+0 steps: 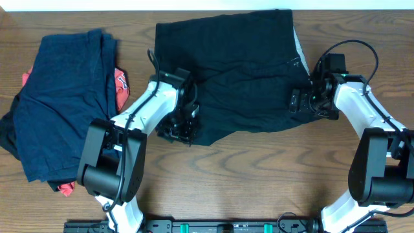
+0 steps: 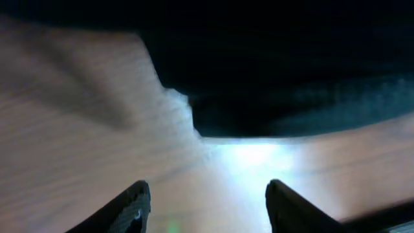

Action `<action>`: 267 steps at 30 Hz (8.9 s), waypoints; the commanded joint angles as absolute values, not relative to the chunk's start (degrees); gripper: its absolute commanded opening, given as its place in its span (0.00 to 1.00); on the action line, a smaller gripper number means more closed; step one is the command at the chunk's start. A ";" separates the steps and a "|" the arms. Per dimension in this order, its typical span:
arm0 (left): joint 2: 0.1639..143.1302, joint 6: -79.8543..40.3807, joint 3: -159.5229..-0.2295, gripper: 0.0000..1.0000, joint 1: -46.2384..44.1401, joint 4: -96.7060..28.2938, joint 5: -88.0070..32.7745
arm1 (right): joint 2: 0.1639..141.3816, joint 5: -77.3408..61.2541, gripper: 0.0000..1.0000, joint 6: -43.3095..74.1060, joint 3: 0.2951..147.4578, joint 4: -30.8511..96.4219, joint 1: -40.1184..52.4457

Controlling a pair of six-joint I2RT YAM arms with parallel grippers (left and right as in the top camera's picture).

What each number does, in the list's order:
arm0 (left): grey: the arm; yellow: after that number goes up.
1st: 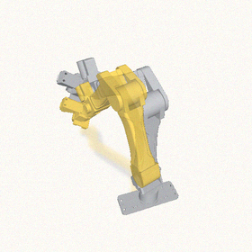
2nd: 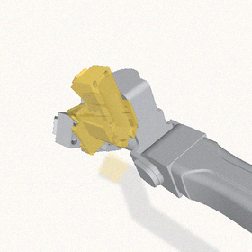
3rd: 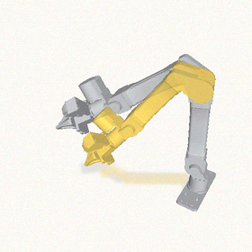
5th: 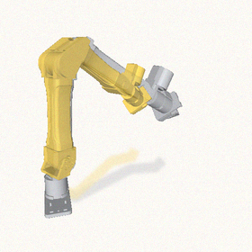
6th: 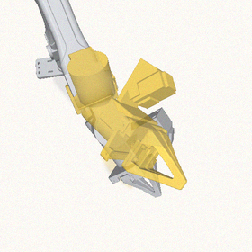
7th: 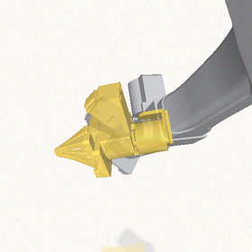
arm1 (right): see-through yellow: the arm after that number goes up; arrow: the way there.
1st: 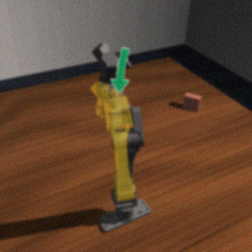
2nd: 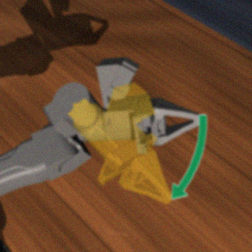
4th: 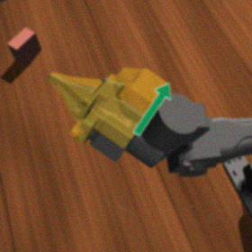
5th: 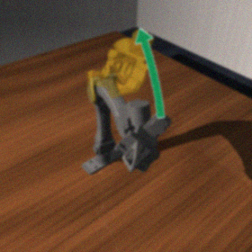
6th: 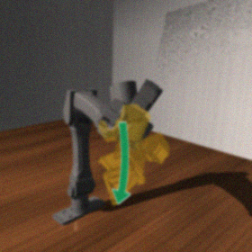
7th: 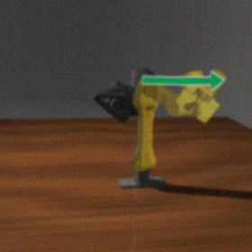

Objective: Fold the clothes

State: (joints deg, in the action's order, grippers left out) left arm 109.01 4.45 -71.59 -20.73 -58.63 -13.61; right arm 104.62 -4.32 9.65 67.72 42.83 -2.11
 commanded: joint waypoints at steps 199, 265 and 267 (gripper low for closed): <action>97.14 14.61 -56.47 0.88 -47.99 -48.12 -17.39 | 74.91 -1.56 0.02 11.90 69.19 58.72 -9.37; 71.99 -1.85 -66.00 0.06 -32.91 -49.78 5.65 | 70.26 -1.54 0.01 12.82 69.19 61.82 -9.39; 70.24 -1.87 -66.00 0.06 -31.64 -49.78 5.67 | 67.51 -1.54 0.01 12.86 69.19 62.61 -9.39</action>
State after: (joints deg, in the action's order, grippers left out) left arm 72.77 -0.54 -65.06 -33.36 -49.65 3.46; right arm 72.40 -1.69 12.75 68.77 62.13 -9.08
